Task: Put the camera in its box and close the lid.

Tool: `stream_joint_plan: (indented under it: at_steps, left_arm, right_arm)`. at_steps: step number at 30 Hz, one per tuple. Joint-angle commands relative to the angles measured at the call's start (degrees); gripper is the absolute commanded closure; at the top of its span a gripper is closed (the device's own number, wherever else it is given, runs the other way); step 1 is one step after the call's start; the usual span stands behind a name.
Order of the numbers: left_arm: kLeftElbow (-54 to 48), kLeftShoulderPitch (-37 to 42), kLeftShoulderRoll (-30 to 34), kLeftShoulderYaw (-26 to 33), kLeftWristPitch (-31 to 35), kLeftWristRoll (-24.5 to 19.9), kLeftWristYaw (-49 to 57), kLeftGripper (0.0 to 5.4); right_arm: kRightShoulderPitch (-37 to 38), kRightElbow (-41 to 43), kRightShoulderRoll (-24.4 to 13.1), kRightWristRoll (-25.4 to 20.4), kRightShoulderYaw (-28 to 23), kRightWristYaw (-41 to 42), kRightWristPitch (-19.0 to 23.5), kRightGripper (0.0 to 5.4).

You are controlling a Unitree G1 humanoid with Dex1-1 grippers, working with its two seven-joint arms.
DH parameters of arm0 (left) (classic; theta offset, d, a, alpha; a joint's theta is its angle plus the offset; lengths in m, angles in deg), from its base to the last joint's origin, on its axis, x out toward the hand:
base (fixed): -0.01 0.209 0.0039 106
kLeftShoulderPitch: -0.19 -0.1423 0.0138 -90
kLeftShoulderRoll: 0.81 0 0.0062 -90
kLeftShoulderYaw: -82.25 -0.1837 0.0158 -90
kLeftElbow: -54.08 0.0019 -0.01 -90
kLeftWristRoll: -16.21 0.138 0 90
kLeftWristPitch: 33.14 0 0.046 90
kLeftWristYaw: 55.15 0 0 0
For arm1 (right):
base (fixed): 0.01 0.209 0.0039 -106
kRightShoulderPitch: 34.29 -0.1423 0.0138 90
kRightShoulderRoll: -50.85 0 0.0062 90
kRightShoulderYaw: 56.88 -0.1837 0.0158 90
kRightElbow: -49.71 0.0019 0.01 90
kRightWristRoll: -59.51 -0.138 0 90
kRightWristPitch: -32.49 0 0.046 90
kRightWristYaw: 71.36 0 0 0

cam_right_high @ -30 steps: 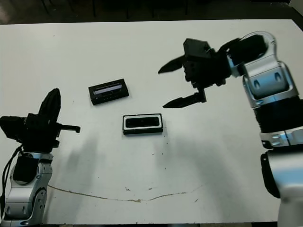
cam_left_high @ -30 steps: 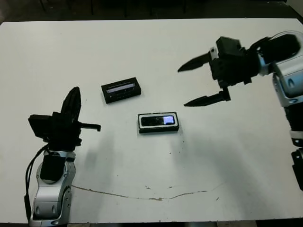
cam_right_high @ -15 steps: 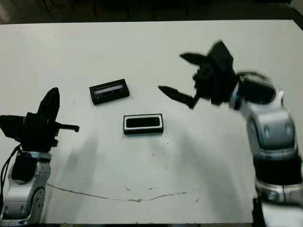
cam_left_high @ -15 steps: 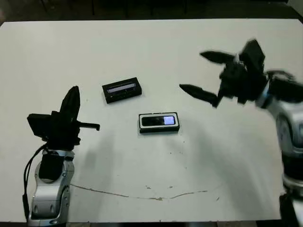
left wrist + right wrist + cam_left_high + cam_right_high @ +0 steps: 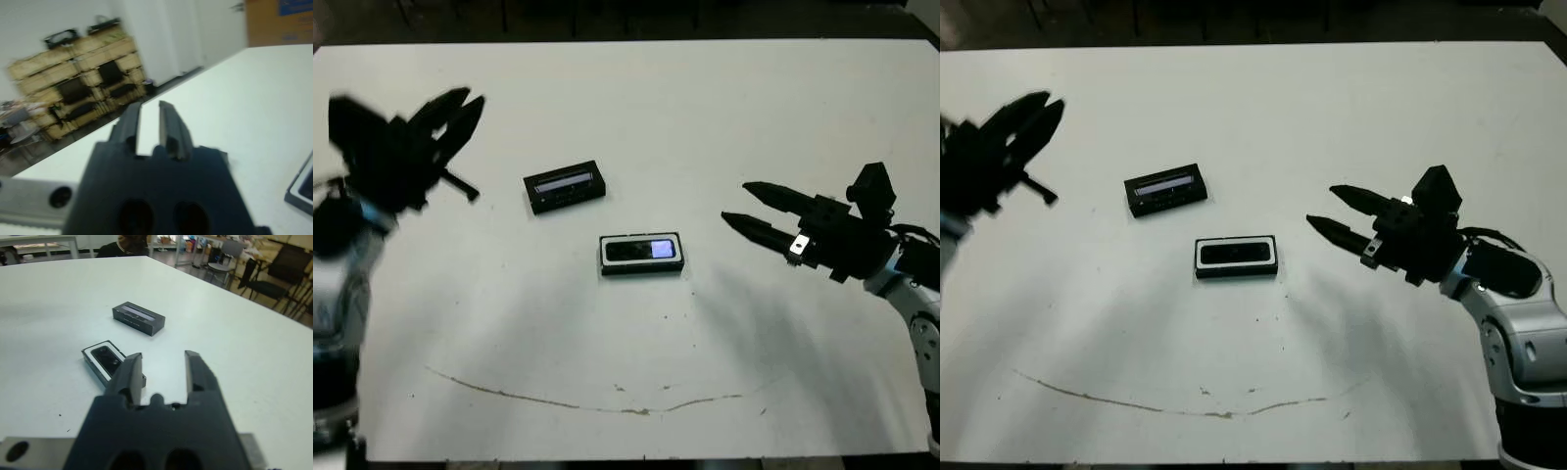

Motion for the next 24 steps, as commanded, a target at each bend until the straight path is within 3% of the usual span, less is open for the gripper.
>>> stream_joint_plan:
  at_steps: [1,6,11,20,24]
  left_arm:
    - [10.05,5.59,0.65,-4.10,0.40,1.26,-5.98,3.50]
    - [30.69,14.85,-0.54,-9.76,-7.67,4.63,-17.58,2.59]
    - [48.04,21.97,-2.00,-13.33,-15.08,9.30,-25.58,1.66]
    - [63.04,27.65,-6.08,-12.95,-19.06,11.18,-32.20,0.06]
    - [65.03,27.84,-7.22,-11.98,-17.38,10.66,-33.16,0.02]
  right_arm:
    - [0.16,-1.00,-1.16,0.34,1.16,0.13,-1.00,4.49]
    - [0.08,-1.26,-2.10,0.65,1.75,-0.39,-1.13,5.39]
    - [0.17,-0.33,-3.73,1.10,2.31,-1.43,1.17,5.40]
    - [1.46,1.39,-4.25,1.40,3.16,-4.36,3.19,5.40]
    - [2.45,1.29,-4.15,2.47,3.61,-5.02,1.68,5.40]
